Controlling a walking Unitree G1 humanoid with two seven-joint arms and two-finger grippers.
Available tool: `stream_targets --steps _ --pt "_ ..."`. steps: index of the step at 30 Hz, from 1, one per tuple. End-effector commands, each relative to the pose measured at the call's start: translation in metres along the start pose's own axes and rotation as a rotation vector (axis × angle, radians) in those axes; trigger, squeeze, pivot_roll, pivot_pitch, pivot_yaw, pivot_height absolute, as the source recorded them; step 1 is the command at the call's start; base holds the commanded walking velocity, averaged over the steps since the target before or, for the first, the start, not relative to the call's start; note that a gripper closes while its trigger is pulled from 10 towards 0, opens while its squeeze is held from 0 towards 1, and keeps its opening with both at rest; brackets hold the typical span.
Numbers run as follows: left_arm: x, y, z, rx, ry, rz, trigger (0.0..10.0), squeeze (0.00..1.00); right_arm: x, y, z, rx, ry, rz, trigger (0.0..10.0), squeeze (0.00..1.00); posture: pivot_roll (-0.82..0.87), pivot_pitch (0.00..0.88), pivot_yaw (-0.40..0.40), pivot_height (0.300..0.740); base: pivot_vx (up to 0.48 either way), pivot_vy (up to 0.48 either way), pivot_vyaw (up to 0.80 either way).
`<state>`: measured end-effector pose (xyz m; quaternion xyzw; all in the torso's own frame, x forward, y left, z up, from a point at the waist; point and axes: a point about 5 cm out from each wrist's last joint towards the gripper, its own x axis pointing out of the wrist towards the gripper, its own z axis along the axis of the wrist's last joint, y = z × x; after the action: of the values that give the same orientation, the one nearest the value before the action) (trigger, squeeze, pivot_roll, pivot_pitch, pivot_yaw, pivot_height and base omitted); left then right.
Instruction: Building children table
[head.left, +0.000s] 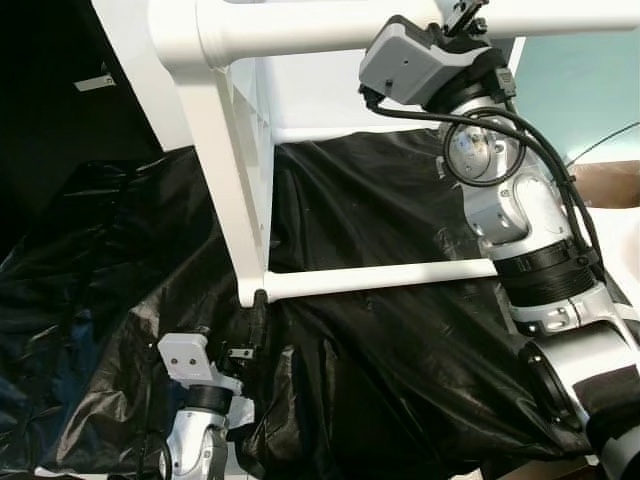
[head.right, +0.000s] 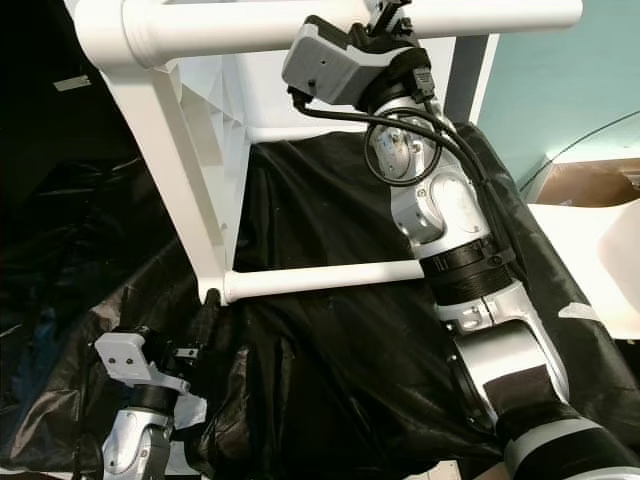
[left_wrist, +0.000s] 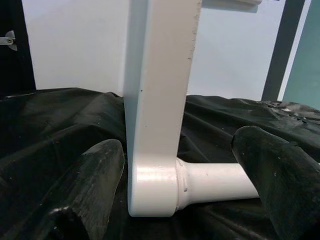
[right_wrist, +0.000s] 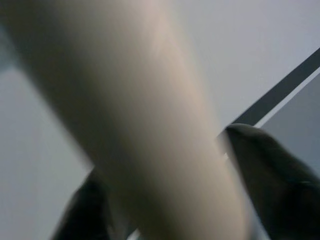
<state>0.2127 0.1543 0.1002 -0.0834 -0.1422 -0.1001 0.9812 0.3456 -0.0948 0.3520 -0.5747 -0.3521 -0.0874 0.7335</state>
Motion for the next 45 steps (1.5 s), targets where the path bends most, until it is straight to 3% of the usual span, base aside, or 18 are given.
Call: stream_targets --steps 1,7,8,12,16,18,19,20,22,23,24,27,30,34,36,37,39,45 --pt "-0.001 0.003 -0.002 0.012 0.012 0.017 10.0 0.0 0.001 0.004 -0.005 -0.009 0.034 0.036 0.0 0.0 -0.01 0.0 0.091 0.74 0.0 0.0 0.0" --pt "0.001 0.001 -0.002 0.008 0.013 0.011 10.0 0.0 -0.001 0.012 -0.013 0.025 0.085 0.075 0.0 0.0 -0.02 0.0 0.094 0.74 0.0 0.0 0.0" --pt "0.001 0.0 -0.003 0.004 0.014 0.008 10.0 0.0 -0.001 0.014 -0.015 0.098 0.107 0.079 0.0 0.0 -0.02 0.0 0.094 0.74 0.0 0.0 0.0" --pt "0.002 -0.001 -0.003 -0.001 0.013 0.006 10.0 0.0 0.002 0.01 -0.014 0.238 0.113 0.037 0.0 0.0 -0.03 0.0 0.096 0.74 0.0 0.0 0.0" --pt "0.003 -0.002 -0.004 -0.005 0.015 0.004 10.0 0.0 0.01 -0.012 0.008 0.349 -0.045 -0.087 0.0 0.0 -0.03 0.0 0.1 0.74 0.0 0.0 0.0" --pt "0.003 -0.002 -0.004 -0.005 0.015 0.004 10.0 0.0 0.01 -0.012 0.008 0.349 -0.045 -0.087 0.0 0.0 -0.03 0.0 0.1 0.74 0.0 0.0 0.0" --pt "0.003 -0.003 -0.005 -0.008 0.016 -0.001 10.0 0.0 0.011 -0.027 0.021 0.438 -0.129 -0.148 0.0 0.0 -0.03 0.0 0.102 0.74 0.0 0.0 0.0" --pt "0.003 -0.003 -0.005 -0.008 0.016 -0.001 10.0 0.0 0.011 -0.027 0.021 0.438 -0.129 -0.148 0.0 0.0 -0.03 0.0 0.102 0.74 0.0 0.0 0.0" --pt "0.003 -0.005 -0.005 -0.012 0.018 -0.005 10.0 0.0 0.007 -0.059 0.037 0.579 -0.239 -0.311 0.0 0.0 -0.03 0.0 0.1 0.74 0.0 0.0 0.0" --pt "0.003 -0.005 -0.005 -0.012 0.018 -0.005 10.0 0.0 0.007 -0.059 0.037 0.579 -0.239 -0.311 0.0 0.0 -0.03 0.0 0.1 0.74 0.0 0.0 0.0" --pt "0.003 -0.005 -0.006 -0.014 0.018 -0.005 10.0 0.0 0.003 -0.072 0.036 0.622 -0.24 -0.398 0.0 0.0 -0.03 0.0 0.101 0.74 0.0 0.0 0.0" --pt "0.002 -0.006 -0.006 -0.016 0.019 -0.004 10.0 0.0 -0.007 -0.085 0.028 0.674 -0.219 -0.522 0.0 0.0 -0.04 0.0 0.107 0.74 0.0 0.0 0.0" --pt "0.002 -0.008 -0.008 -0.026 0.031 -0.019 10.0 0.0 -0.024 -0.103 0.008 0.795 -0.167 -0.678 0.0 0.0 -0.05 0.0 0.119 0.74 0.0 0.0 0.0" --pt "0.003 -0.009 -0.009 -0.029 0.034 -0.033 10.0 0.0 -0.036 -0.108 -0.013 0.83 -0.055 -0.774 0.0 0.0 -0.06 0.0 0.126 0.74 0.0 0.0 0.0" --pt "0.006 -0.007 -0.008 -0.027 0.032 -0.038 10.0 0.0 -0.058 -0.099 -0.04 0.827 0.125 -0.809 0.0 0.0 -0.08 0.0 0.139 0.74 0.0 0.0 0.0" --pt "0.006 -0.007 -0.008 -0.027 0.032 -0.038 10.0 0.0 -0.058 -0.099 -0.04 0.827 0.125 -0.809 0.0 0.0 -0.08 0.0 0.139 0.74 0.0 0.0 0.0" --pt "0.007 -0.005 -0.007 -0.026 0.028 -0.042 10.0 0.0 -0.076 -0.088 -0.057 0.822 0.269 -0.811 0.0 0.0 -0.08 0.0 0.145 0.74 0.0 0.0 0.0" --pt "0.007 -0.006 -0.008 -0.035 0.035 -0.07 10.0 0.0 -0.078 -0.086 -0.058 0.781 0.286 -0.783 0.0 0.0 -0.1 0.0 0.162 0.74 0.0 0.0 0.0"
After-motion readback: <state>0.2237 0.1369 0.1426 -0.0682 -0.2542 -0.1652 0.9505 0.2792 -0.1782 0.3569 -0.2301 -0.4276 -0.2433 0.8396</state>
